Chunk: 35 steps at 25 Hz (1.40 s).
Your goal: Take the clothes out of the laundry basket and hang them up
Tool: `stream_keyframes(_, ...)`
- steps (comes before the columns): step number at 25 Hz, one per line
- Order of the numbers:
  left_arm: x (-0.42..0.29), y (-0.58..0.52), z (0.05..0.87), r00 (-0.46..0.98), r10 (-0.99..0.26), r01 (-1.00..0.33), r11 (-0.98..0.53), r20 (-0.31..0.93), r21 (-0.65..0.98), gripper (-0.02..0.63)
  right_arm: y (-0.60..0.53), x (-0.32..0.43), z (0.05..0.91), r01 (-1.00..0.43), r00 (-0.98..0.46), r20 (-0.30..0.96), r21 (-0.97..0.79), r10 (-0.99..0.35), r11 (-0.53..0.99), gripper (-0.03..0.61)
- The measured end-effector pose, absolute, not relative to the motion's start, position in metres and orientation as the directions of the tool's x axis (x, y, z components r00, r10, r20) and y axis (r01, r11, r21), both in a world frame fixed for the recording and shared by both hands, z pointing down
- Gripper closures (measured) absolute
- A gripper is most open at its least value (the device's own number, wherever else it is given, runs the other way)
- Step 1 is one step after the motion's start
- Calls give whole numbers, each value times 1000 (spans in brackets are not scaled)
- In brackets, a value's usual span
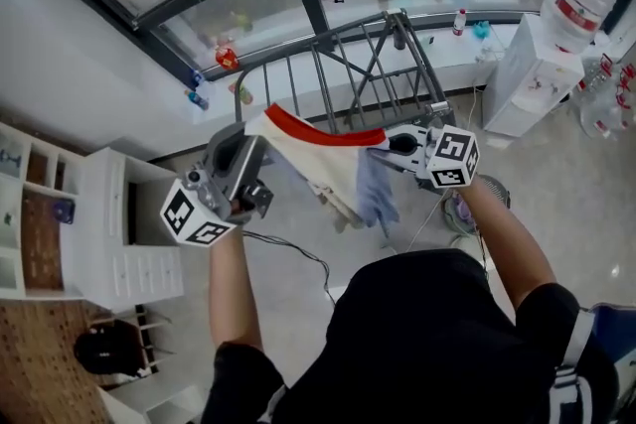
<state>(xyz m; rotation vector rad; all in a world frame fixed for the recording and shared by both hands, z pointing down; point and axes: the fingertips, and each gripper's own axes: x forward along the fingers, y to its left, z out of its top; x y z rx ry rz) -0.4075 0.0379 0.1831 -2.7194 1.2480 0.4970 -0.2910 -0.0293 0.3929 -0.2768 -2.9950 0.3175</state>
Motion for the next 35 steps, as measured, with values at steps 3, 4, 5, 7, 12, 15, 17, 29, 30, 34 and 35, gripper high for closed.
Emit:
stream_keyframes(3,-431,42,190,542,-785,-818,-574,-301,25,603,-52,-286,364,82,-988,117,-140,98,987,569)
stream_keyframes(4,-439,43,192,511,-812,-845,-535,-282,11,603,-60,-285,351,49,-991,117,-124,63,991,569)
stream_keyframes(5,-447,45,194,478,-839,-870,-493,-261,-8,603,-69,-284,338,17,-993,117,-112,30,994,569)
stream_keyframes(7,-460,48,196,420,-880,-907,-418,-224,-56,603,-84,-286,313,-37,-991,131,-83,-26,996,571)
stream_keyframes(12,-498,51,184,321,-934,-941,-295,-159,-165,603,-103,-317,251,-37,-982,182,69,-49,997,571)
stream_keyframes(15,-525,49,169,282,-944,-955,-259,-173,-144,603,-111,-337,215,-30,-981,186,144,-57,989,571)
stream_keyframes(17,-548,46,161,252,-951,-965,-234,-179,-119,603,-119,-354,196,-26,-980,191,172,-59,985,571)
stream_keyframes(29,-628,-2,193,160,-980,-987,-156,-116,-38,603,-162,-415,202,-57,-975,204,173,-92,983,571)
stream_keyframes(30,-633,-11,196,156,-982,-988,-152,-111,-36,603,-169,-419,204,-59,-975,200,172,-94,983,571)
stream_keyframes(34,-659,-64,212,157,-986,-986,-154,-57,-62,603,-216,-442,220,-79,-974,199,151,-109,985,571)
stream_keyframes(35,-666,-79,217,161,-986,-985,-158,-40,-68,601,-230,-449,226,-89,-972,203,143,-117,986,571)
